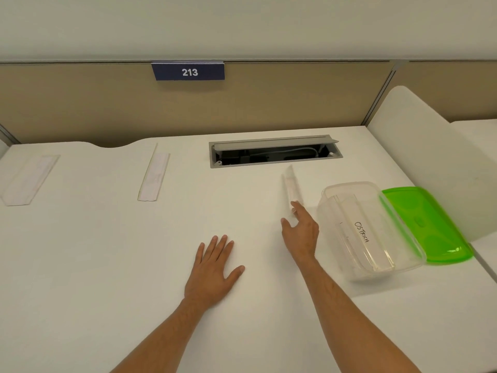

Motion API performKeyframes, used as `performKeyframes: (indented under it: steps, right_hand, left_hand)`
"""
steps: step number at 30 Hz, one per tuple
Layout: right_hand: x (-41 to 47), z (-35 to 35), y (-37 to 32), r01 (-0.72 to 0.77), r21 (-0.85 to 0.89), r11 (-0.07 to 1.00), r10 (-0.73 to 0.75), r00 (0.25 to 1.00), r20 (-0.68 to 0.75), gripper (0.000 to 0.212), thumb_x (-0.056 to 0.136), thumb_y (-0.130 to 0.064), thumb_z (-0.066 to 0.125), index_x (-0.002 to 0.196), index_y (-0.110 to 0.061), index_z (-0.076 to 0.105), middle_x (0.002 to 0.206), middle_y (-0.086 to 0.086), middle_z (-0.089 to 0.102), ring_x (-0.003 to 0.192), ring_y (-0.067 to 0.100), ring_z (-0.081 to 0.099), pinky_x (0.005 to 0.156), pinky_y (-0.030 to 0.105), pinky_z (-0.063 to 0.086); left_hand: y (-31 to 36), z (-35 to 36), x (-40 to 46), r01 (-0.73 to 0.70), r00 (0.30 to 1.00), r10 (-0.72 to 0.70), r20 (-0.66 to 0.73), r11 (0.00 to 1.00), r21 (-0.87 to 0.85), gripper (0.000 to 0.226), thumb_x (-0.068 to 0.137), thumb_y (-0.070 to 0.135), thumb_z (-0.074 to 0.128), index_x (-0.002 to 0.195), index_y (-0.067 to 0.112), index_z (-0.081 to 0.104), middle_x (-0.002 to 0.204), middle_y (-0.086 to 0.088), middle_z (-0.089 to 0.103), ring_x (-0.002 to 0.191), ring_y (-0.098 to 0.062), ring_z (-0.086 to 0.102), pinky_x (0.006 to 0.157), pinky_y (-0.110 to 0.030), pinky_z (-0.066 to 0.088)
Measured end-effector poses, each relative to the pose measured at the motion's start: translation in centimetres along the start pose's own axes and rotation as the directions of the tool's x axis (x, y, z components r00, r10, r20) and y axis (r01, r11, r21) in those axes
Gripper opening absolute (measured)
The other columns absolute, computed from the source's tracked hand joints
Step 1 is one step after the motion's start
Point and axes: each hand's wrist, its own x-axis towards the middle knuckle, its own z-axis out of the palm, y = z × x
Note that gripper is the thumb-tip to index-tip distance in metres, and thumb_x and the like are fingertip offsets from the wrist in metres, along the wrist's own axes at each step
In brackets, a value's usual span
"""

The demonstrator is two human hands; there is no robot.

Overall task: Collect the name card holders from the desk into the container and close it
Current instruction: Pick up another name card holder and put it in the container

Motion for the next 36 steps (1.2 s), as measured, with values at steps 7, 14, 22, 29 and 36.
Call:
performKeyframes:
  steps: [7,14,22,29,36]
  right_hand:
    - [-3.0,-1.9,-1.8,0.042,0.193,0.98,-0.033,0.998,-0.052,0.046,0.085,0.005,0.068,0.126,-0.016,0.063,0.108,0.002,0.074,0.096,0.001,0.067,0.09,0.025,0.054]
    - [-4.4,-4.2,-1.9,-0.089,0.507,0.857,0.019,0.99,0.142,0.041,0.082,0.001,0.074,0.113,-0.024,0.067,0.109,-0.015,0.07,0.094,0.001,0.071,0.075,0.014,0.054]
    - [-6.1,-5.3,-0.9,-0.388,0.687,0.614,0.035,0.883,0.467,0.039,0.078,0.004,0.077,0.112,-0.012,0.07,0.112,0.007,0.074,0.096,0.02,0.072,0.072,0.032,0.059]
    - [-8.3,-5.1,-0.8,-0.505,0.593,0.628,0.058,0.789,0.611,0.044,0.071,-0.017,0.082,0.114,-0.011,0.07,0.113,0.005,0.074,0.095,0.008,0.07,0.065,0.029,0.058]
    - [-9.9,-4.3,-0.9,-0.53,0.513,0.675,0.122,0.766,0.631,0.026,0.086,-0.025,0.074,0.109,-0.013,0.075,0.1,0.002,0.07,0.075,0.008,0.061,0.063,0.031,0.057]
  left_hand:
    - [-0.2,-1.5,-0.2,-0.022,0.998,0.029,0.047,0.99,-0.139,0.079,0.092,0.067,0.04,0.156,0.028,0.013,0.163,0.013,0.005,0.147,0.0,-0.01,0.117,-0.025,-0.018]
    - [-0.2,-3.2,-1.2,0.094,0.987,-0.152,-0.061,0.831,-0.548,0.088,0.085,0.029,0.075,0.154,0.024,0.021,0.161,0.007,0.018,0.148,-0.015,0.023,0.12,-0.034,0.018]
    - [-1.9,-6.4,-2.1,0.073,0.946,-0.268,-0.181,0.721,-0.689,0.104,0.076,0.004,0.081,0.154,0.026,0.017,0.163,0.002,0.014,0.139,-0.025,0.038,0.109,-0.043,0.039]
    - [-3.8,-8.5,-3.1,0.078,0.968,-0.232,-0.096,0.644,-0.761,0.102,0.074,0.009,0.084,0.152,0.035,0.025,0.155,0.009,0.034,0.13,-0.014,0.044,0.107,-0.033,0.038]
    - [-4.0,-9.1,-5.3,0.116,0.979,-0.205,0.015,0.488,-0.865,0.075,0.065,0.024,0.087,0.127,0.045,0.049,0.118,0.009,0.064,0.098,-0.015,0.065,0.092,-0.028,0.052]
